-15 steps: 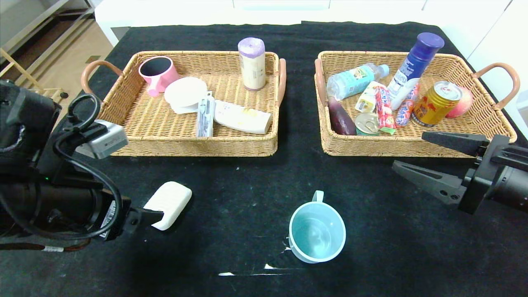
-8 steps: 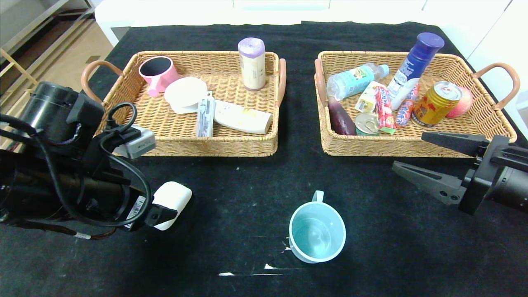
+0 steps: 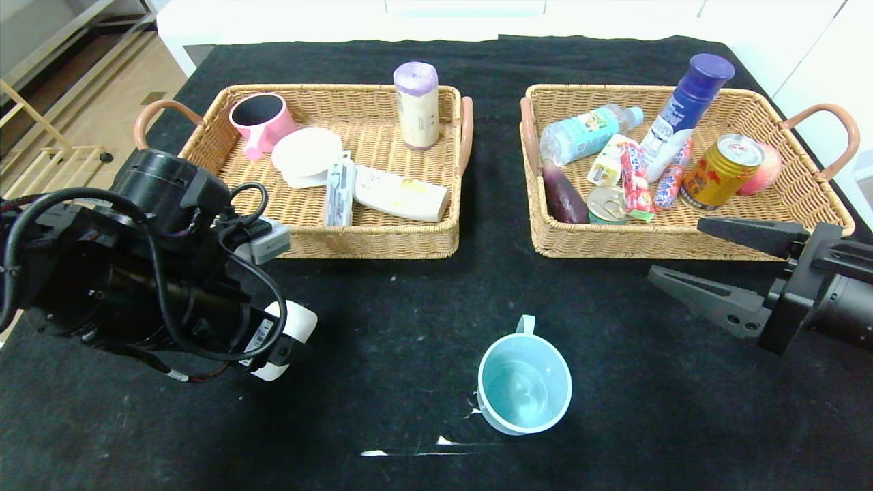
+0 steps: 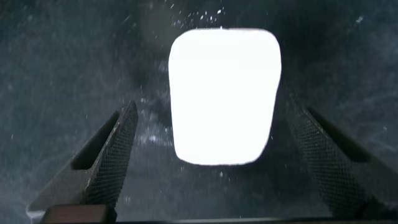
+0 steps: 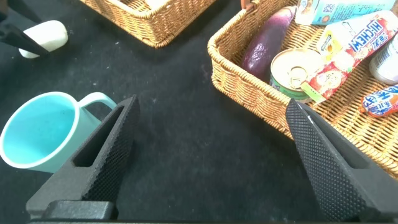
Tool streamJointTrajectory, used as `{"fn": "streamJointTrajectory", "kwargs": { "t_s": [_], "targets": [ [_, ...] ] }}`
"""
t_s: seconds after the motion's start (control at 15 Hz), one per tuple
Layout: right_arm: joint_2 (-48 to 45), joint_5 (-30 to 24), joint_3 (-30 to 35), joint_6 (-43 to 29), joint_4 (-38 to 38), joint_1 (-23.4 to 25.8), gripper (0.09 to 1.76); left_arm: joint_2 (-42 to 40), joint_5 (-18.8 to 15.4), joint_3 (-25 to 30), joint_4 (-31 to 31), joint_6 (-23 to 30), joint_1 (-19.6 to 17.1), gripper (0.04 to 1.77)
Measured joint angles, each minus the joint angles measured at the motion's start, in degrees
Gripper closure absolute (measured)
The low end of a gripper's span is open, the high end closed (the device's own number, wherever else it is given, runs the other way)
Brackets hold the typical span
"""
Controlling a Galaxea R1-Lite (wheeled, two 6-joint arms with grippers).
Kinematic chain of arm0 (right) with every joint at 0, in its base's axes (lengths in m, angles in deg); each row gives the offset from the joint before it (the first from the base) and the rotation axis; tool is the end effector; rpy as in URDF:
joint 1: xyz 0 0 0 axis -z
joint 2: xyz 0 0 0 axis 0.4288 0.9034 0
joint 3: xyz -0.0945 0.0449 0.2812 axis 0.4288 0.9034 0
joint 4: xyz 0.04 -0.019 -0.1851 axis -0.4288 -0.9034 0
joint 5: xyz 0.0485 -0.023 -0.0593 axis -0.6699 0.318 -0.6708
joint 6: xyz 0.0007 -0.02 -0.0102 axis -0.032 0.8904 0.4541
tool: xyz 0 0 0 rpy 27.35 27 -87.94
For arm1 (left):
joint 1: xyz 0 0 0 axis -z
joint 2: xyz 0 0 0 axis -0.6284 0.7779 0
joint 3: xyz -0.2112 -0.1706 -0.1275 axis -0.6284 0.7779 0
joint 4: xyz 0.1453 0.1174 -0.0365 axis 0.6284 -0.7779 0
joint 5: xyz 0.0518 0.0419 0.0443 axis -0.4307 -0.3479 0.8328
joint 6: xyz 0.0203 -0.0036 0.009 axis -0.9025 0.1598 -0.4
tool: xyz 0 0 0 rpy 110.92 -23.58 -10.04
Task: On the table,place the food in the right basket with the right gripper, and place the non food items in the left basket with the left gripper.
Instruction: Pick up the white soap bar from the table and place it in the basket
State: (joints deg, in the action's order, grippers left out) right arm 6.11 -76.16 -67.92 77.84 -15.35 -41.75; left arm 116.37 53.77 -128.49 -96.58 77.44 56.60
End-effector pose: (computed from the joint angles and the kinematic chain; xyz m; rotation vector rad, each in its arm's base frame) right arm 0.1994 0.0680 0.2399 -0.1545 -0.0323 0.7034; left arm 0.2501 -0.0755 0.2242 0.3561 0.8533 -0.1909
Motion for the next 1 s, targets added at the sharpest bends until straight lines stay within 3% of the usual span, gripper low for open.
{"fn": "streamJointTrajectory", "kwargs": {
  "t_s": [0.33, 0.6, 1.0],
  "targets": [
    [0.0, 0.0, 0.0, 0.0, 0.0, 0.0, 0.14, 1.6, 0.2, -0.3, 0.1, -0.1, 0.1, 0.09],
    [0.0, 0.0, 0.1, 0.0, 0.0, 0.0, 0.14, 1.8, 0.3, -0.3, 0.1, -0.1, 0.1, 0.69],
    [0.0, 0.0, 0.1, 0.0, 0.0, 0.0, 0.14, 2.1, 0.3, 0.1, 0.2, 0.0, 0.1, 0.79]
  ]
}}
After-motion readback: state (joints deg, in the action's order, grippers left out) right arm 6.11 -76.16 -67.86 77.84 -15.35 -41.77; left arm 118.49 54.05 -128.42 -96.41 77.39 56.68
